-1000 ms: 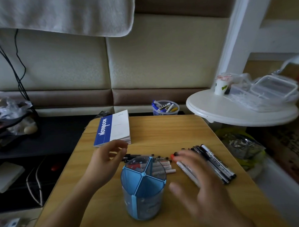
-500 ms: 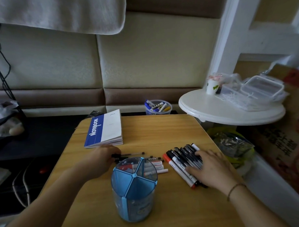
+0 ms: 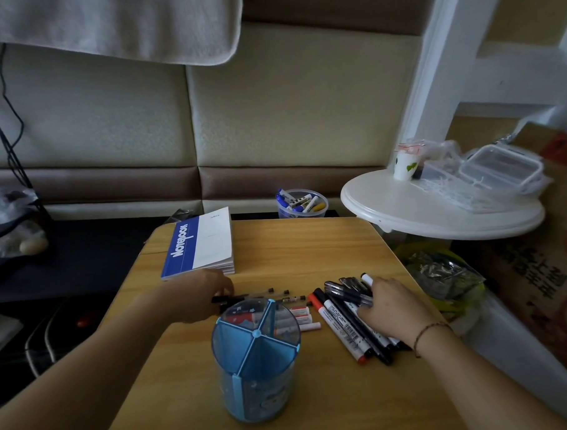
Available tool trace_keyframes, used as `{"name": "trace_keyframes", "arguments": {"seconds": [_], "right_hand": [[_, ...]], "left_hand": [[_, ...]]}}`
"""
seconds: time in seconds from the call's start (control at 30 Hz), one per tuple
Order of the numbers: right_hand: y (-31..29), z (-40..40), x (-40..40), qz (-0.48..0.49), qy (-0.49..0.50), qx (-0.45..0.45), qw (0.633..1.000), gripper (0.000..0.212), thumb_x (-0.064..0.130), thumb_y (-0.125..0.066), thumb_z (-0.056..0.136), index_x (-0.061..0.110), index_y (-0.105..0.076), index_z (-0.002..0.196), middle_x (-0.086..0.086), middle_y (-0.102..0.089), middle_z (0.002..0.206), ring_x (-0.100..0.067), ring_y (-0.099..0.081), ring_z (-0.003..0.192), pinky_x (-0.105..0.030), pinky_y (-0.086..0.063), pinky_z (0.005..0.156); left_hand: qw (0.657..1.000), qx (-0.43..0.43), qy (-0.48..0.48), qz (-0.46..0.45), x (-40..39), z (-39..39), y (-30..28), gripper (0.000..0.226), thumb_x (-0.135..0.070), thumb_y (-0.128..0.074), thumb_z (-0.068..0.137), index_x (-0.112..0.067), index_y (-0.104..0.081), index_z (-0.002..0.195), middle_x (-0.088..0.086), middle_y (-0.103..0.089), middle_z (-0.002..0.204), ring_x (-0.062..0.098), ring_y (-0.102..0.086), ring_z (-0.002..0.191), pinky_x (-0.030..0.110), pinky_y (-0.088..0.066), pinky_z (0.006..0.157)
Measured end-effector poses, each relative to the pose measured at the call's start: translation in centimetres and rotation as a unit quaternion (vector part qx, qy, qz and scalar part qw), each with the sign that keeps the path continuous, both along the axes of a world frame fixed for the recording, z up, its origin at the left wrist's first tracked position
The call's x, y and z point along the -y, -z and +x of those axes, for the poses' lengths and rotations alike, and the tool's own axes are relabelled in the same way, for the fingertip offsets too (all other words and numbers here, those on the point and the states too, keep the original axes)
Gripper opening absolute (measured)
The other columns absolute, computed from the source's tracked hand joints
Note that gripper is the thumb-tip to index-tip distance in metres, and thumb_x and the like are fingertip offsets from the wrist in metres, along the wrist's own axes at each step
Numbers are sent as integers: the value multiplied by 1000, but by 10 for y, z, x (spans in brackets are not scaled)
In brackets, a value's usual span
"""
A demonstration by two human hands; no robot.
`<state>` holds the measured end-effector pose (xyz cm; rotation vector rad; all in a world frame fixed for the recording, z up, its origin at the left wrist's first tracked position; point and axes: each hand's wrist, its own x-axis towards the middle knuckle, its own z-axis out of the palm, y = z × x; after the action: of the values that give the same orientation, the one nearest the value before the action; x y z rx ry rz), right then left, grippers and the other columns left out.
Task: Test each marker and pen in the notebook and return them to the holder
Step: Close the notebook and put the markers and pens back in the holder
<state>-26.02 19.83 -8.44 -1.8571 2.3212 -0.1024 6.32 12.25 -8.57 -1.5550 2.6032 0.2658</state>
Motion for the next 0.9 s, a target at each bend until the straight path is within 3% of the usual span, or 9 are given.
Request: {"name": "trace_keyframes", "arguments": {"seconds": [0.17,0.4,0.47,0.53,0.63,0.67,0.77,0.83,0.9], "right_hand": [[-4,8,7,27,8,-13,1000,17,33,-61,87,19,-51,84,1,-62,80,-14,-61,66,-25,-47,50],[-10,11,11,73,14,-10,997,24,41,-60,88,26,-45,76,5,-58,77,-13,-58,67,-28,-50,60],[-11,9,12,77,6,-4,997,21,40,-57,91,21,-50,84,5,-57,77,-13,-58,68,-27,-48,58],[-11,6,11,81,0,14,997,22,36,-54,94,19,-54,109,4,-59,82,-12,-56,62,-25,-45,54],[-9,1,10,86,-3,32,996,43,29,-51,94,16,-48,135,2,-66,116,-11,-50,54,-24,-44,51],[-9,0,10,85,-5,31,996,46,28,-52,94,17,-45,138,4,-65,118,-11,-49,53,-25,-43,50],[-13,2,10,92,-19,7,996,29,26,-50,95,23,-49,124,13,-49,77,-11,-48,56,-23,-39,49],[-15,1,12,100,-24,15,995,18,27,-47,98,23,-47,116,13,-39,72,-10,-47,56,-23,-38,49],[-16,-5,13,110,-26,59,992,9,27,-44,99,20,-48,102,7,-48,74,-12,-48,58,-23,-40,51]], "left_hand": [[1000,16,13,6,0,0,0,23,-31,-64,91,-35,-57,113,-13,-58,113,9,-54,106,28,-47,96],[998,45,25,25,-5,0,-4,23,-35,-62,92,-32,-54,114,-11,-58,111,10,-55,102,28,-48,92],[999,33,26,24,-7,2,-3,22,-35,-62,92,-33,-53,112,-12,-56,110,10,-55,101,27,-48,91],[999,17,26,15,-9,4,-2,23,-36,-63,91,-34,-53,112,-13,-56,110,8,-55,100,26,-48,90],[1000,2,21,8,-11,7,1,25,-38,-64,90,-34,-54,113,-14,-58,110,6,-56,99,24,-48,87],[1000,0,20,9,-12,7,1,23,-38,-64,91,-34,-54,112,-14,-58,109,6,-56,97,24,-48,86],[1000,-7,14,20,-13,6,1,17,-36,-60,94,-33,-54,109,-12,-59,106,7,-56,94,24,-49,86],[1000,-12,13,25,-13,6,1,15,-34,-58,95,-31,-54,110,-11,-59,106,7,-57,94,24,-49,86],[999,-17,11,30,-14,8,0,16,-33,-58,96,-31,-55,111,-11,-60,107,7,-57,96,26,-50,88]]}}
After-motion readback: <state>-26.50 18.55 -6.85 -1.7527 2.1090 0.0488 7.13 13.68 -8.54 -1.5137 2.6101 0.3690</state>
